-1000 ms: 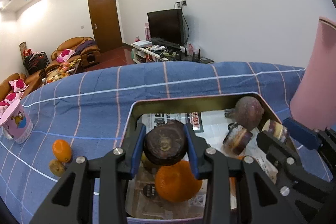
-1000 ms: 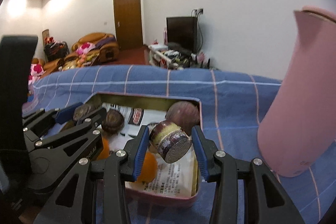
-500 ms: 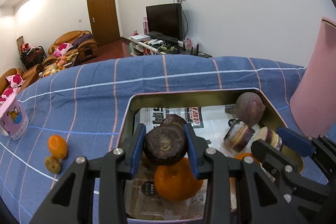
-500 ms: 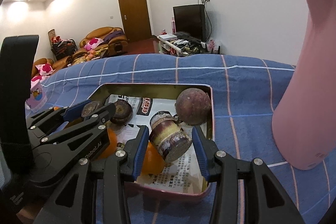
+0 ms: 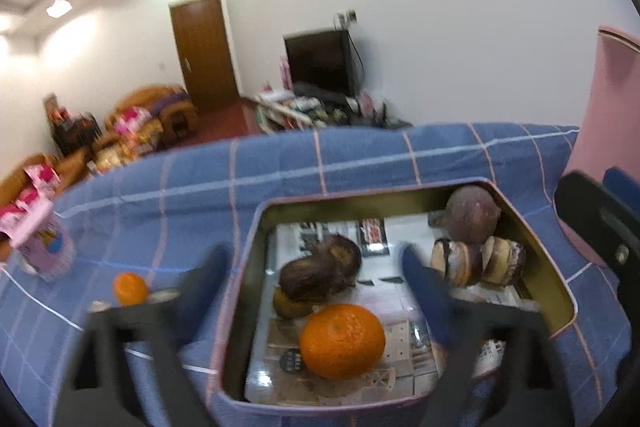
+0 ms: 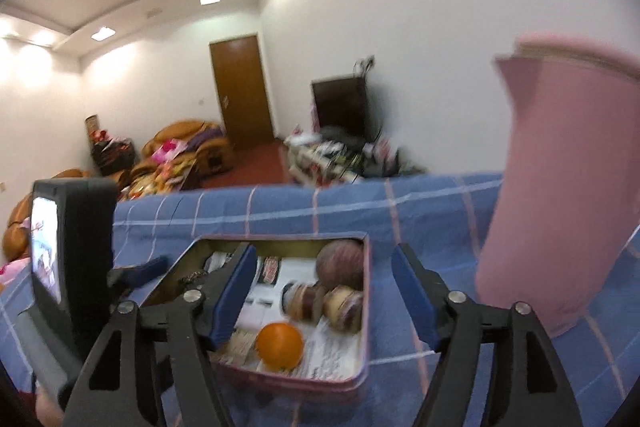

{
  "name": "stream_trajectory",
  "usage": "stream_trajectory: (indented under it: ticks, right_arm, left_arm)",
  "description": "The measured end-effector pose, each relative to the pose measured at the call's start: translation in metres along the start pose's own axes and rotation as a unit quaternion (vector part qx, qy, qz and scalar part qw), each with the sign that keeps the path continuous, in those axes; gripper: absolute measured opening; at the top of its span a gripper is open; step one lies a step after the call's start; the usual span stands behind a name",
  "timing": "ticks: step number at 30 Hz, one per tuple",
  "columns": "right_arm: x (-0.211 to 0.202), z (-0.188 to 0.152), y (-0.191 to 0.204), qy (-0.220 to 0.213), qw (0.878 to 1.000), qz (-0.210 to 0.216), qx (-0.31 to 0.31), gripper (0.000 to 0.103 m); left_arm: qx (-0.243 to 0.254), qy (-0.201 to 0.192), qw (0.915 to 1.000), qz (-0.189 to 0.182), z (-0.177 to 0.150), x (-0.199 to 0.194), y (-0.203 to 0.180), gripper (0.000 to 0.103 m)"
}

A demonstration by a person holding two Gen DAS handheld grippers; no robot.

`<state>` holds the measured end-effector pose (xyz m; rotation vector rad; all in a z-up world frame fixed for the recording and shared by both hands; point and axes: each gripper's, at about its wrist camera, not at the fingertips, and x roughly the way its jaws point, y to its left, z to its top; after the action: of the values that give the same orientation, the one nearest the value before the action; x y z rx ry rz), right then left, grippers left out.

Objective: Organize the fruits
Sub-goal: 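Release the cake roll from the right gripper while the left releases the dark fruit, then move both open grippers away from the tin box toward the remaining fruits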

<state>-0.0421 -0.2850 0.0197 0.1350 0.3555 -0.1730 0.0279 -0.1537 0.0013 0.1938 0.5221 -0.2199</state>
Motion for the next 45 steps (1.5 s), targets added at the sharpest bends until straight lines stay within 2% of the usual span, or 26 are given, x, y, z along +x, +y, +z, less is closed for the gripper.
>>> stream_trajectory:
  ticks: [3,8,11,13,15,18,25,31,35,40,45]
  right_arm:
    - [-0.005,0.002,0.002,-0.018,0.999,-0.025,-0.011,0.081]
    - [-0.008,0.003,0.001,-0.031,0.998,-0.051,-0.010,0.081]
    - [-0.015,0.005,-0.003,-0.057,0.996,-0.065,-0.004,0.082]
    - [-0.018,0.005,-0.006,-0.073,0.995,-0.069,-0.001,0.094]
    - [-0.017,0.001,-0.006,-0.082,0.994,-0.070,-0.004,0.097]
    - [-0.013,0.000,-0.001,-0.065,0.996,-0.062,-0.012,0.097]
    - [-0.016,-0.005,0.007,-0.062,0.996,-0.061,-0.027,0.097]
    - [-0.021,-0.010,0.003,-0.052,0.997,-0.052,0.001,0.097]
    - [-0.023,-0.011,0.006,-0.051,0.997,-0.063,0.003,0.097]
    - [-0.024,-0.015,0.012,-0.032,0.997,-0.064,0.025,0.097]
    - [-0.028,-0.018,0.031,-0.035,0.997,-0.063,0.017,0.097]
  left_arm:
    - [0.012,-0.036,0.9993,0.005,-0.001,-0.014,-0.004,0.103]
    - [0.027,-0.047,0.9984,0.016,-0.002,-0.020,-0.008,0.103]
    - [0.023,-0.062,0.9977,0.018,-0.004,-0.027,-0.004,0.103]
    - [0.022,-0.067,0.9973,0.019,-0.005,-0.030,-0.004,0.103]
    - [0.024,-0.068,0.9972,0.020,-0.006,-0.032,-0.003,0.103]
    - [0.025,-0.065,0.9972,0.027,-0.008,-0.033,-0.001,0.103]
    - [-0.001,-0.061,0.9975,0.036,-0.012,-0.038,0.014,0.103]
    - [-0.012,-0.051,0.9980,0.036,-0.018,-0.041,0.024,0.103]
    - [-0.017,-0.043,0.9984,0.031,-0.023,-0.044,0.035,0.103]
    - [-0.006,-0.034,0.9987,0.036,-0.027,-0.043,0.046,0.103]
    - [0.008,-0.041,0.9980,0.048,-0.031,-0.047,0.056,0.103]
